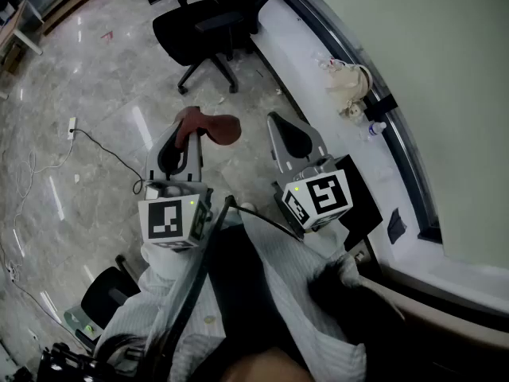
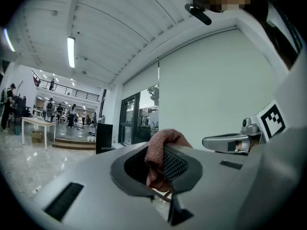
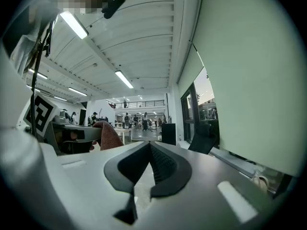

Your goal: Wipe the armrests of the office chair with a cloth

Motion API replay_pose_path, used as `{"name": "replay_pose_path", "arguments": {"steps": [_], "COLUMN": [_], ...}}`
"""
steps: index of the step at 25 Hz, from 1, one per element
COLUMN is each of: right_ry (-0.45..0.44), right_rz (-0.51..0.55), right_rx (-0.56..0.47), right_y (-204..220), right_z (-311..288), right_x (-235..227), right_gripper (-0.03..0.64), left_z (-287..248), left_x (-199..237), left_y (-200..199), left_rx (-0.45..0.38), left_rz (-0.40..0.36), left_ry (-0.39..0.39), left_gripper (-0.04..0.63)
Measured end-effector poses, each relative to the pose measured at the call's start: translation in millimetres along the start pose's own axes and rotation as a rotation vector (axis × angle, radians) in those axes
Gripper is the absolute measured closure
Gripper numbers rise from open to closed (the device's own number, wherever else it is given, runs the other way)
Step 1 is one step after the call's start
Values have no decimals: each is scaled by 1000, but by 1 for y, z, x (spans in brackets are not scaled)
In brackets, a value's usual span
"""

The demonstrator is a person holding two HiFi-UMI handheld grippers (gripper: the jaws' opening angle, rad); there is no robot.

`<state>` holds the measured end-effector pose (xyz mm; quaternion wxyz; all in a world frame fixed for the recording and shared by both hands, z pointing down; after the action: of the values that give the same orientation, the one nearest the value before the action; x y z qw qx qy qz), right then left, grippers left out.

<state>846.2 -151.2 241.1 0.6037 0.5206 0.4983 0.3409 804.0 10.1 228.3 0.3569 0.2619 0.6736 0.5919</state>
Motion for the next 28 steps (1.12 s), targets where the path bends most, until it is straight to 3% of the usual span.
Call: {"name": "replay_pose_path", "arguments": {"steps": [15,21,28], "right_ry": [-9,-76,-192], "right_rz": [-9,5,4], "right_rx": [-9,3,48], "right_y": [-4,9,25], "right_z": [-9,-28,-107], "right_x": [-12,-12,5], "right_gripper": [615,615,615], "left_z": [-9,4,0], "left_x": [3,27,98], "left_y": [-5,15,36], "left_rx": [9,31,77], "left_rz": [-24,-44,-31], "left_ry": [-38,-159,-322], "left_gripper": [560,560,560]}}
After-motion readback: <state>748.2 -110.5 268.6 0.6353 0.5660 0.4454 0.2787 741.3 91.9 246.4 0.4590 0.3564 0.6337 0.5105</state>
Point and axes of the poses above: the fingertips, and each gripper's own axes: z backward along the fingers, x to its left, y out of its underside, the point moved 3 cm from there along z, backward along the fingers, and after that the axes turned 12 degrees about -z, right-handed, at the moved point
